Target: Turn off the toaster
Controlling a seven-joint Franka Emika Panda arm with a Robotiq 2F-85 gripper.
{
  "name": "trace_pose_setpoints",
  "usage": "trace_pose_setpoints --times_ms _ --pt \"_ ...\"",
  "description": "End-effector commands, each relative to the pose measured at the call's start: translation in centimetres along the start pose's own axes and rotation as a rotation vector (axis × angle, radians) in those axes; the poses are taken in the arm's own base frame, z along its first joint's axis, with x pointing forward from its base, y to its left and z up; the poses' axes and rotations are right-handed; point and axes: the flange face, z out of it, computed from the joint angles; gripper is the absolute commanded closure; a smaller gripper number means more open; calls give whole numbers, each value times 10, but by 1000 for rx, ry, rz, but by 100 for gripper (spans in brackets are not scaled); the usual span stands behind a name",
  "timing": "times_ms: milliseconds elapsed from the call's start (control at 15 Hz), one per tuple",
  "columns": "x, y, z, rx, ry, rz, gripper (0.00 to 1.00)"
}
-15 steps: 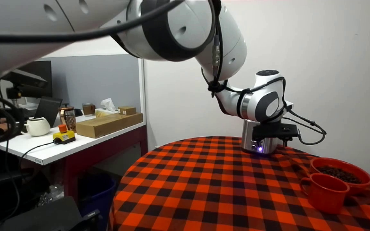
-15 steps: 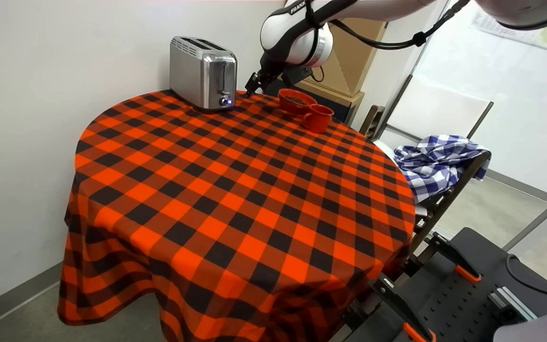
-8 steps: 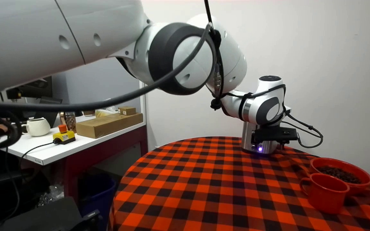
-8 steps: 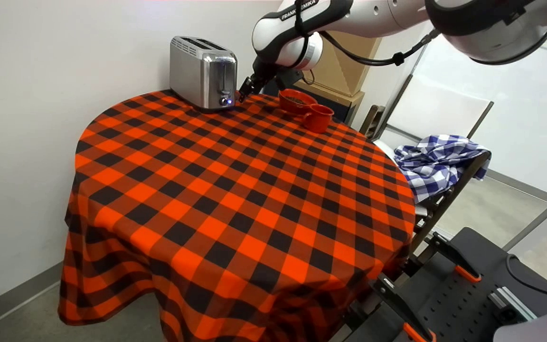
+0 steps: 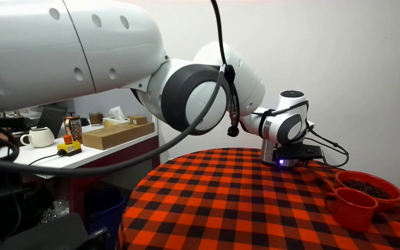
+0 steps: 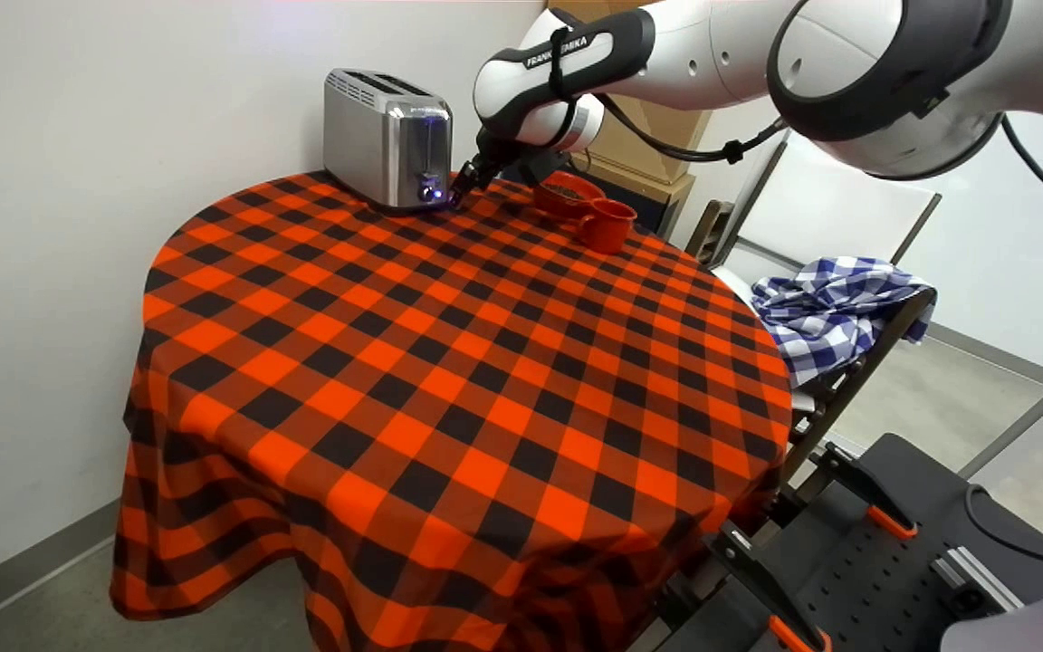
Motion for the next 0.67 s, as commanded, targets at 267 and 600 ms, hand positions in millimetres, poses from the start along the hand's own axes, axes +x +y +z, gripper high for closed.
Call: trace_pose_setpoints --times_ms 267,600 --pt "9 -4 8 -94 108 -54 0" --pt "10 -6 9 -128 172 -67 0"
